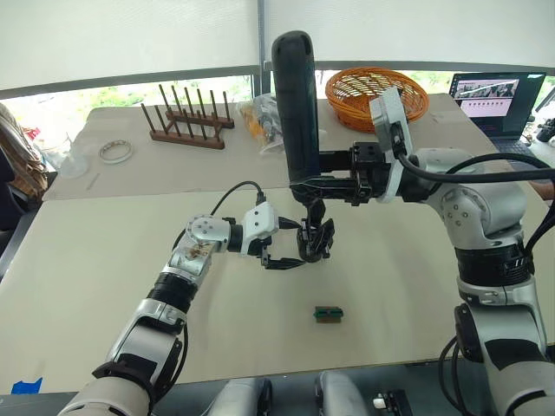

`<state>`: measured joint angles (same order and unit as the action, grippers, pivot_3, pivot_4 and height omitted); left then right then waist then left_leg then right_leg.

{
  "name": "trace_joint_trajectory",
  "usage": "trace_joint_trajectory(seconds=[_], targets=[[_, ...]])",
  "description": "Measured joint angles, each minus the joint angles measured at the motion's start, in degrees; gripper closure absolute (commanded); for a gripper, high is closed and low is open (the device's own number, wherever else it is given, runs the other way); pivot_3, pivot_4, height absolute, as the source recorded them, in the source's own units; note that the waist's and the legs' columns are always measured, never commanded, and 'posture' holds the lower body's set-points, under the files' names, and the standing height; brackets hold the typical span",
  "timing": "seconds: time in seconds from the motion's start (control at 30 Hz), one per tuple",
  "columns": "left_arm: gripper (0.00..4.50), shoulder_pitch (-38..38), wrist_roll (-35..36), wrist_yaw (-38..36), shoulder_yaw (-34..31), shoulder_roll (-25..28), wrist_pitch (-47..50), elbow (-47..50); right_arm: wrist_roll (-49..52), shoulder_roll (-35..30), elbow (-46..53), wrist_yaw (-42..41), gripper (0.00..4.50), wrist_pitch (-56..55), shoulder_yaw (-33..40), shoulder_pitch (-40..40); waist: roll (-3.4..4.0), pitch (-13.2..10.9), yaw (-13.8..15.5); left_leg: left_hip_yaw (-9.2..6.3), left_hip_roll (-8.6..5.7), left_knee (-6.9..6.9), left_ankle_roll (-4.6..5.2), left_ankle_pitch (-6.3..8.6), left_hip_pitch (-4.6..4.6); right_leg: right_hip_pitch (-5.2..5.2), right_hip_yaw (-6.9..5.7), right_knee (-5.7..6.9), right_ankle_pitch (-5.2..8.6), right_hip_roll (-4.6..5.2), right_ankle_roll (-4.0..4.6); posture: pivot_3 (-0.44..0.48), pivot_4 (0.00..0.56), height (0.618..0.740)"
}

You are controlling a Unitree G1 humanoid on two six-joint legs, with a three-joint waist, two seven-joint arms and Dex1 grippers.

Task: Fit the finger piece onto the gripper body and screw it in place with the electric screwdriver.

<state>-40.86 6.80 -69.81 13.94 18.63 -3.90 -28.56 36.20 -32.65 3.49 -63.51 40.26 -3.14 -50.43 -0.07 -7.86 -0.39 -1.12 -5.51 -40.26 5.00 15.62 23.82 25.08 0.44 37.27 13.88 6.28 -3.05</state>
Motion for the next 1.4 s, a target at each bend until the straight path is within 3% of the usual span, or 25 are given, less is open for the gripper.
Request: trace_joint_trajectory(seconds=[1.4], targets=[[0.00, 0.0, 0.0, 0.0, 0.0, 0.0, 0.0, 0.0, -1.3, 1.1, -0.6, 0.0, 2.59, -2.3, -0.1, 1.3, 0.00, 0.0, -0.2, 0.00, 0.00, 0.00, 0.00, 0.00, 0.00, 0.00, 0.00, 0.00, 0.00, 0.00, 0.00, 0.000, 0.150, 0.740]])
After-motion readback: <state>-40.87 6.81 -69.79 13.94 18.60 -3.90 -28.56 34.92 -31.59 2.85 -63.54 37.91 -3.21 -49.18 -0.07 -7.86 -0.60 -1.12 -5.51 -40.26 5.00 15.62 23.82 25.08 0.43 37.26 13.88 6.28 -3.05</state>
